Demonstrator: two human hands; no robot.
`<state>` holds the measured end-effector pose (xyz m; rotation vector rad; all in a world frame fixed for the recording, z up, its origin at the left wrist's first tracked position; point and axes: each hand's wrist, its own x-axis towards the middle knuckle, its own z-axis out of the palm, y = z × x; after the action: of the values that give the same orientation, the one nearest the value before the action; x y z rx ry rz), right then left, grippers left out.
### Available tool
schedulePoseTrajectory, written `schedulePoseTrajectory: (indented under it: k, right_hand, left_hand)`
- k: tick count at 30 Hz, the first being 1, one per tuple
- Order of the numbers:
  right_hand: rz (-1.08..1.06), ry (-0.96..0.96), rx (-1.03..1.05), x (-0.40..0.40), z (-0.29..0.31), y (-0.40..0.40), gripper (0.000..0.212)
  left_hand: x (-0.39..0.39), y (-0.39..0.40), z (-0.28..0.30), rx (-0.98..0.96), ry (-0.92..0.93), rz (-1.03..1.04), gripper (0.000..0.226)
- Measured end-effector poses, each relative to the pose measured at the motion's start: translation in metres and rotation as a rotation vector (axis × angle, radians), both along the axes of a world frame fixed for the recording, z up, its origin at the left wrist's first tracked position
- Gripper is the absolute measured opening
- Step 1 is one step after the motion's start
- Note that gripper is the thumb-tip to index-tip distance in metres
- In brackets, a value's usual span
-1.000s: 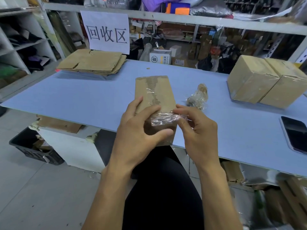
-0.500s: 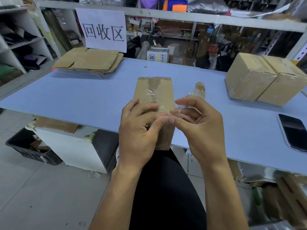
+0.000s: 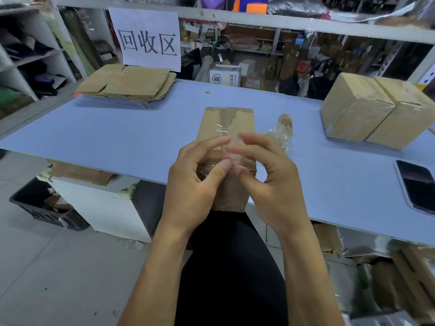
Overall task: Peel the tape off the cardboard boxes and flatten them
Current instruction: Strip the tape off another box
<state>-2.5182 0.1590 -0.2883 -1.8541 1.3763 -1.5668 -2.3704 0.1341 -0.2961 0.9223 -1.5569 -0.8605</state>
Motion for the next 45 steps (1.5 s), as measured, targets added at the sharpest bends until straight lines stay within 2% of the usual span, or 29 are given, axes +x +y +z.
schedulePoseTrajectory:
  k: [4,5,9,15,20,24,27,30,34,36,38,40,45]
  right_hand:
    - [0.026,0.012,0.116,-0.01,-0.003,0.0,0.069]
    - [0.023,0.026,0.159,-0.011,-0.004,0.0,0.07]
    - [0.05,0.035,0.204,-0.017,-0.01,-0.001,0.036]
    - [0.168,-0.091,0.208,-0.015,-0.012,0.0,0.044]
    - [0.222,-0.249,0.164,-0.011,-0.014,-0.004,0.031]
    - [0.206,-0.315,0.177,-0.021,-0.019,-0.002,0.029]
    - [0.161,-0.298,0.182,-0.03,-0.023,-0.001,0.03]
    - [0.081,-0.207,0.146,-0.029,-0.023,-0.002,0.034]
    - [-0.009,0.036,0.062,-0.019,-0.018,-0.003,0.031]
    - [-0.029,0.121,0.014,-0.015,-0.015,-0.004,0.026]
    - [-0.026,0.115,-0.015,-0.012,-0.014,-0.005,0.028]
    - [-0.015,0.094,-0.027,-0.012,-0.014,-0.005,0.03]
    - [0.024,0.067,0.036,-0.021,-0.015,-0.004,0.028]
  left_hand:
    - [-0.001,0.0,0.002,0.038,0.073,0.026,0.029]
    - [-0.001,0.0,0.003,0.051,0.089,0.03,0.027]
    - [0.001,0.0,0.01,0.051,0.094,0.087,0.021]
    - [0.009,-0.004,0.013,0.102,0.198,0.232,0.024]
    - [0.01,-0.002,0.016,0.173,0.297,0.268,0.023]
    - [0.01,-0.001,0.018,0.253,0.401,0.262,0.023]
    - [0.0,0.002,0.022,0.253,0.337,0.196,0.028]
    - [-0.01,0.007,0.024,0.204,0.255,0.117,0.022]
    - [-0.007,0.01,0.022,0.17,0.225,-0.02,0.029]
    - [-0.004,0.01,0.023,0.132,0.103,-0.036,0.031]
    - [-0.002,0.009,0.02,0.085,-0.062,0.007,0.042]
    - [-0.001,0.007,0.017,0.072,-0.145,0.041,0.055]
    - [-0.005,0.007,0.014,-0.015,-0.172,0.066,0.06]
